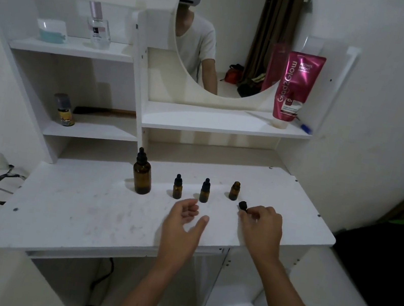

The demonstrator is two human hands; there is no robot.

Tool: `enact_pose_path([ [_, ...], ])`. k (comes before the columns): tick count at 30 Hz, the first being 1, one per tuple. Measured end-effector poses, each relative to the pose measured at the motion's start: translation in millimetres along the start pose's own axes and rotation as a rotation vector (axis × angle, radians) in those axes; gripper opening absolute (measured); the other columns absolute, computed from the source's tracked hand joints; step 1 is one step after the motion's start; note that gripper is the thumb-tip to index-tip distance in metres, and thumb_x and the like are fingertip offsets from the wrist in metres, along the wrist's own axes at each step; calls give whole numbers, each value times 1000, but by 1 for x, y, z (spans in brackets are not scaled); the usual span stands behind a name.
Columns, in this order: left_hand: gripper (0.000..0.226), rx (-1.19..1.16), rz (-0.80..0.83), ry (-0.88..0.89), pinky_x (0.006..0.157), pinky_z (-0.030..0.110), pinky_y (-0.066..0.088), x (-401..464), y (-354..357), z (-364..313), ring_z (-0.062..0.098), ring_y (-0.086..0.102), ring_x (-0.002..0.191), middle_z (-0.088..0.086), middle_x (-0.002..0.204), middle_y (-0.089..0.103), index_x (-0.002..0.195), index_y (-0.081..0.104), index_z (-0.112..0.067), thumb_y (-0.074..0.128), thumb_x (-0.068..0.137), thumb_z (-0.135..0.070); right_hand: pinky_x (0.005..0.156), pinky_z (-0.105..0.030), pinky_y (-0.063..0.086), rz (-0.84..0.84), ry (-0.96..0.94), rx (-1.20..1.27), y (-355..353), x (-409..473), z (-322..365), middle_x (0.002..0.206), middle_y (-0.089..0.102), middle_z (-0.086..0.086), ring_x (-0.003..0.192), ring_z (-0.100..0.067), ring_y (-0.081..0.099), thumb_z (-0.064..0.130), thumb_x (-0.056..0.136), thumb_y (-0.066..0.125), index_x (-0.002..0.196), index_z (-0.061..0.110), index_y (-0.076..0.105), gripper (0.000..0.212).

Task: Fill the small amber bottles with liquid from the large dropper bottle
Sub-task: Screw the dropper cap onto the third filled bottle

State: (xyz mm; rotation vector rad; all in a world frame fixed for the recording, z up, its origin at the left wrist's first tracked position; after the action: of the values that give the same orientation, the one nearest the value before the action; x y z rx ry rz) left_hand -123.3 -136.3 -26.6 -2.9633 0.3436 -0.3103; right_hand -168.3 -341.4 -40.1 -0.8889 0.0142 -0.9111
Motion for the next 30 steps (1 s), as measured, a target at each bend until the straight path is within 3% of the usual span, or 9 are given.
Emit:
enact_pose_path([
  [4,49,39,150,15,95,11,47,6,37,-2,0,58,119,-15,127,62,134,55,-30,76,90,-30,76,-29,43,-51,30,43,-9,-1,-7,91,70,-1,94,-23,60,28,90,78,93,15,77,14],
  [8,60,144,225,40,109,21,41,27,68,1,2,47,134,-11,146,51,146,44,-26,71,93,-32,82,-34,55,-93,94,190,-26,-6,-18,91,73,2,87,-17,68,24,89,80,95,16,77,11],
  [12,64,231,188,39,116,31,39,45,90,2,12,44,139,-3,153,44,151,38,-16,67,97,-35,81,-20,55,-75,148,369,-48,-9,-25,93,75,8,89,-2,69,17,89,80,101,16,77,12],
  [18,46,264,127,72,108,36,47,70,107,2,15,56,124,-1,134,59,140,52,-14,65,98,-26,92,-31,59,-25,190,595,-62,3,-33,100,79,7,99,-10,75,10,91,78,102,22,77,16],
  [20,38,243,111,80,103,29,50,74,109,3,11,59,116,-3,127,62,134,56,-16,65,98,-21,93,-32,59,-26,181,631,-62,7,-31,101,80,6,100,-11,76,8,92,77,104,20,77,18],
  [23,31,237,93,98,94,14,48,75,111,5,5,59,110,-8,121,64,130,60,-18,63,99,-18,93,-31,60,-29,152,656,-62,18,-21,99,80,6,98,-9,76,6,92,76,105,19,77,18],
  [30,23,221,105,115,91,16,48,75,110,11,0,60,105,-13,112,66,121,63,-20,64,99,-18,91,-22,58,-27,9,592,-57,46,8,99,79,13,99,-2,74,9,95,72,109,20,76,19],
])
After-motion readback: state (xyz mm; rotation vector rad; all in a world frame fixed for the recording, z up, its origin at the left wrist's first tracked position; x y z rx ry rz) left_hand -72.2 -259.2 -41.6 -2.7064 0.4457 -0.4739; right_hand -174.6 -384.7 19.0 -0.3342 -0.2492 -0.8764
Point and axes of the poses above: each hand's wrist, its own x-axis towards the middle knuckle, its own y-axis out of the palm, z = x × y, the point moved 1 cm from there along x, towards the middle knuckle
